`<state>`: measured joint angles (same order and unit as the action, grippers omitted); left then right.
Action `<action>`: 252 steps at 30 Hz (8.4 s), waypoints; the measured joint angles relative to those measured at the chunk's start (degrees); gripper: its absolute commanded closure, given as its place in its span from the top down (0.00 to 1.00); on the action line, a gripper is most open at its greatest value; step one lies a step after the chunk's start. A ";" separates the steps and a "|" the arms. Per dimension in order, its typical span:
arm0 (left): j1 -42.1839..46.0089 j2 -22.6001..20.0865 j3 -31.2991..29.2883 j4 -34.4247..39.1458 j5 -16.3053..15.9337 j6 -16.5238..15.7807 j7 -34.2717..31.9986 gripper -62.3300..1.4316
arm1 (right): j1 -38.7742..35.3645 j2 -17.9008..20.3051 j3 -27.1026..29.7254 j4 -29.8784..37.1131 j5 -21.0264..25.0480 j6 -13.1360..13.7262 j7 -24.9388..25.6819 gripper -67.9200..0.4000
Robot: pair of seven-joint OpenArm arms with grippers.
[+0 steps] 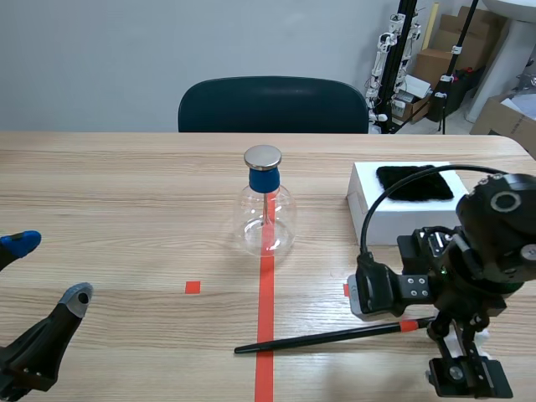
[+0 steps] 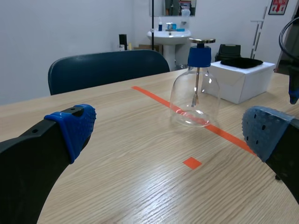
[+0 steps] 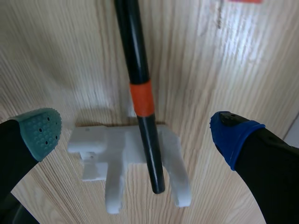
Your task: Do the electroscope experiment. pick up the black charging rod
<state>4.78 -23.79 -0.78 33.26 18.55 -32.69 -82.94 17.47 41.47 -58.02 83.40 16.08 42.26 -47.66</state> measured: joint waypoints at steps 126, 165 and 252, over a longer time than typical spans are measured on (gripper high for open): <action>-0.79 -0.04 0.00 -1.03 8.39 2.67 -3.08 1.00 | -41.68 8.41 45.86 35.23 -35.01 -7.50 33.38 0.01; -0.79 -0.04 0.00 -1.03 8.39 2.67 -3.06 1.00 | -86.25 -28.13 56.43 41.75 -76.72 -67.73 68.83 0.01; -0.79 -0.04 0.00 -1.03 8.39 2.67 -3.08 1.00 | -86.23 -28.13 56.43 41.72 -76.74 -67.08 69.44 0.01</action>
<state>3.99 -23.83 -0.78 32.23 26.94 -30.02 -86.02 -68.75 13.34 -1.58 125.12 -60.66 -24.82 21.78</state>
